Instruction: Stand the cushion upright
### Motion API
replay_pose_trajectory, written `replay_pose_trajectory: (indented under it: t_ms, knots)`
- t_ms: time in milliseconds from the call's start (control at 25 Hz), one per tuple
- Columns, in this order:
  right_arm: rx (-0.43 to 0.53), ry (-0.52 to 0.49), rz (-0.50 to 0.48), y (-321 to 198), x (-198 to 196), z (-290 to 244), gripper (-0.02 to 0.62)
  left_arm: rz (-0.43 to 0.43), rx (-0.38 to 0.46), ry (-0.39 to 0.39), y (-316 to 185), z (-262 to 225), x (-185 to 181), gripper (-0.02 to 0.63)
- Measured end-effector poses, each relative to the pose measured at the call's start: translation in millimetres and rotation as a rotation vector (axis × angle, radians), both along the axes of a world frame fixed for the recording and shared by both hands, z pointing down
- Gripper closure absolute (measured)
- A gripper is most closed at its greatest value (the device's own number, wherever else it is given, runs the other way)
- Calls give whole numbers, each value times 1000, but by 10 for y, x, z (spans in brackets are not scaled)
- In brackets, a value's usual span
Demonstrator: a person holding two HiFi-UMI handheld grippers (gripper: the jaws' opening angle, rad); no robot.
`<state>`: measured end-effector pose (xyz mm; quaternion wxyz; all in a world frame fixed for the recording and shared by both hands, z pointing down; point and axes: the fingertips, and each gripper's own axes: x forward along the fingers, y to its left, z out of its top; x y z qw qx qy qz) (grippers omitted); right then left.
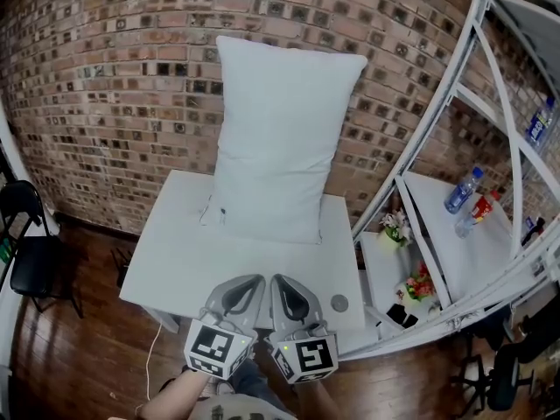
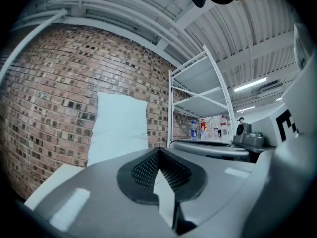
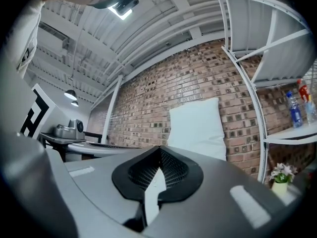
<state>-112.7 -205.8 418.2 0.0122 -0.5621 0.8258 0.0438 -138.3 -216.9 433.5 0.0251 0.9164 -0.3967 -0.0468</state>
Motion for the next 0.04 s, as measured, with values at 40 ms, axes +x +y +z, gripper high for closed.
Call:
replay_pose_trajectory:
  t_ms: [40]
  knots:
    - [0,1,2,-1,5,0,595,3,1,0,3,1,9,606]
